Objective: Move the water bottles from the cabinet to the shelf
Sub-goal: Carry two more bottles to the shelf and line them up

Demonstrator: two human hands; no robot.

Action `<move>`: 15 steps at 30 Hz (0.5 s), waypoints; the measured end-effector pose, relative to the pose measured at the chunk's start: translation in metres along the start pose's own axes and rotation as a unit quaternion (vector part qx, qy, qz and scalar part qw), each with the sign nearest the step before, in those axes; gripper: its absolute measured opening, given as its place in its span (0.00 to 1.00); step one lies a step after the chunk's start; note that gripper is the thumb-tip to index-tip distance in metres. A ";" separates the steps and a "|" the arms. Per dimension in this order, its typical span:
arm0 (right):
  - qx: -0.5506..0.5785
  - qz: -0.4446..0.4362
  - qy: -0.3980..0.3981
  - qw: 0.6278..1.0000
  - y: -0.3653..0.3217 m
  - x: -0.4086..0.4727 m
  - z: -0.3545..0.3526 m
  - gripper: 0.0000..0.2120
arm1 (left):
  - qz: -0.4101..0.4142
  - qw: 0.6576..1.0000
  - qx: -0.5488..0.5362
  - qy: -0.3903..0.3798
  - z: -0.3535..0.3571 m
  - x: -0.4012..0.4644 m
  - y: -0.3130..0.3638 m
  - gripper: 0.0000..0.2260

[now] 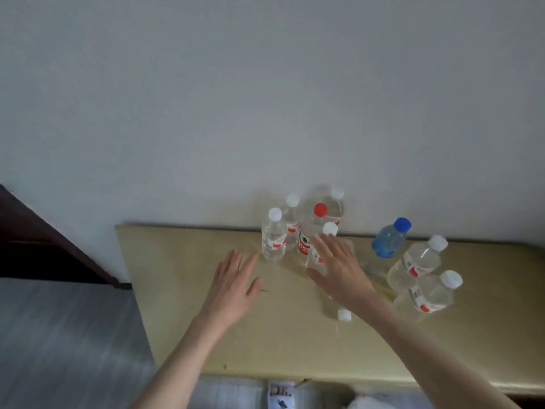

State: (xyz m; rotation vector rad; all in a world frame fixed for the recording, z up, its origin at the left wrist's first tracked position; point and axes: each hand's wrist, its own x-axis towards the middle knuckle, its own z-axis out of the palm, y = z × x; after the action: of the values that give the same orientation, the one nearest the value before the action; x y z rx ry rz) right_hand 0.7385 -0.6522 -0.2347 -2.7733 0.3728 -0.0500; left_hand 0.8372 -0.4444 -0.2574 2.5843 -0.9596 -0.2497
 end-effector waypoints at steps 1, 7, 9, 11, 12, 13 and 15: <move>-0.003 -0.023 0.010 1.000 0.006 0.021 -0.004 0.32 | 0.001 1.000 0.004 -0.001 -0.002 0.019 0.001 0.24; -0.046 -0.078 -0.008 0.996 0.023 0.125 -0.010 0.29 | 0.010 0.999 0.023 -0.027 0.003 0.112 0.010 0.26; -0.062 -0.083 -0.036 0.994 0.024 0.150 -0.005 0.30 | 0.000 0.999 0.032 -0.040 0.008 0.131 0.012 0.27; -0.079 -0.080 -0.073 0.991 0.024 0.169 -0.003 0.30 | -0.003 0.998 0.035 -0.057 0.012 0.145 0.012 0.27; -0.086 -0.078 -0.087 0.989 0.023 0.176 -0.002 0.30 | -0.005 0.998 0.028 -0.064 0.015 0.150 0.012 0.27; -0.090 -0.076 -0.099 0.988 0.024 0.183 -0.001 0.30 | -0.008 0.998 0.008 -0.067 0.017 0.153 0.011 0.27; -0.091 -0.077 -0.122 0.985 0.024 0.192 0.001 0.29 | -0.009 0.997 -0.055 -0.053 0.022 0.157 0.008 0.24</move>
State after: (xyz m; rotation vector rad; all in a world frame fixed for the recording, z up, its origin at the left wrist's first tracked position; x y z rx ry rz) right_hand 0.9180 -0.7242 -0.2463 -2.9374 0.1035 0.2978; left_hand 0.9439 -0.5593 -0.2804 2.5018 -0.9322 -0.4345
